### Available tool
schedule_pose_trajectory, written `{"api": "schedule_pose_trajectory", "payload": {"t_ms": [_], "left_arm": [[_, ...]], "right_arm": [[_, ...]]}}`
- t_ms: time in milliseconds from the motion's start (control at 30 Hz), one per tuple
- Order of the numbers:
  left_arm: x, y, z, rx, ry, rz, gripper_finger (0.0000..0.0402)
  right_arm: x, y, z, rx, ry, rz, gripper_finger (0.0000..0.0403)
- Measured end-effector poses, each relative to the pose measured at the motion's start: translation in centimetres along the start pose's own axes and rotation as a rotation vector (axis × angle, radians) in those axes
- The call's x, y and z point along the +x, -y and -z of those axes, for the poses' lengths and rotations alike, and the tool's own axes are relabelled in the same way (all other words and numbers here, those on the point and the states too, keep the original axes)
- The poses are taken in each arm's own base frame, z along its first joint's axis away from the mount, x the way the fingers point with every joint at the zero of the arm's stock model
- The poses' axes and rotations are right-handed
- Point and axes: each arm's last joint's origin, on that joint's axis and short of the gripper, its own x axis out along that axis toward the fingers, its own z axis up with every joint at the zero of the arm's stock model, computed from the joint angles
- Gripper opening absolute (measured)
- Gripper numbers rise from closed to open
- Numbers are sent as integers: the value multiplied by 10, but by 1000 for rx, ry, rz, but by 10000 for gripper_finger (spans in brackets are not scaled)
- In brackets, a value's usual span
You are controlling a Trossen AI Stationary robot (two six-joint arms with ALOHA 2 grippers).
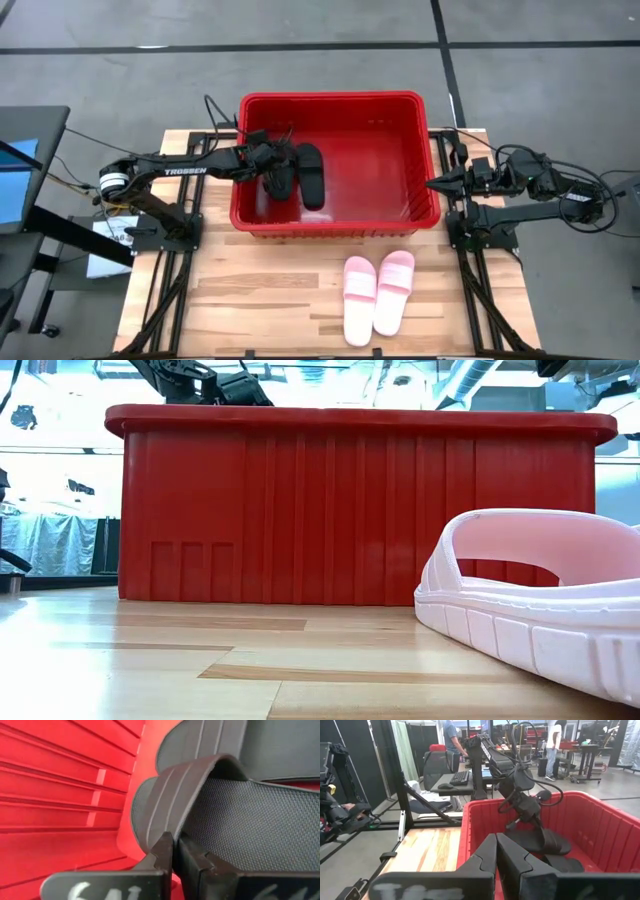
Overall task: Pick and place slides into bin
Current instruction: Put the black slipper into the red bin, then put the left pink slipper into the red bin
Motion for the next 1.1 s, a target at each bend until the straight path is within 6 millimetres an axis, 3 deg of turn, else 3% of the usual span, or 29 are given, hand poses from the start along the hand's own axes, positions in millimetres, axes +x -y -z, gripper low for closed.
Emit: {"api": "schedule_pose_trajectory", "payload": {"t_ms": [1100], "left_arm": [[5, -8, 4, -75, -17, -4, 115]], "right_arm": [[0, 0, 0, 0, 0, 0, 0]]}}
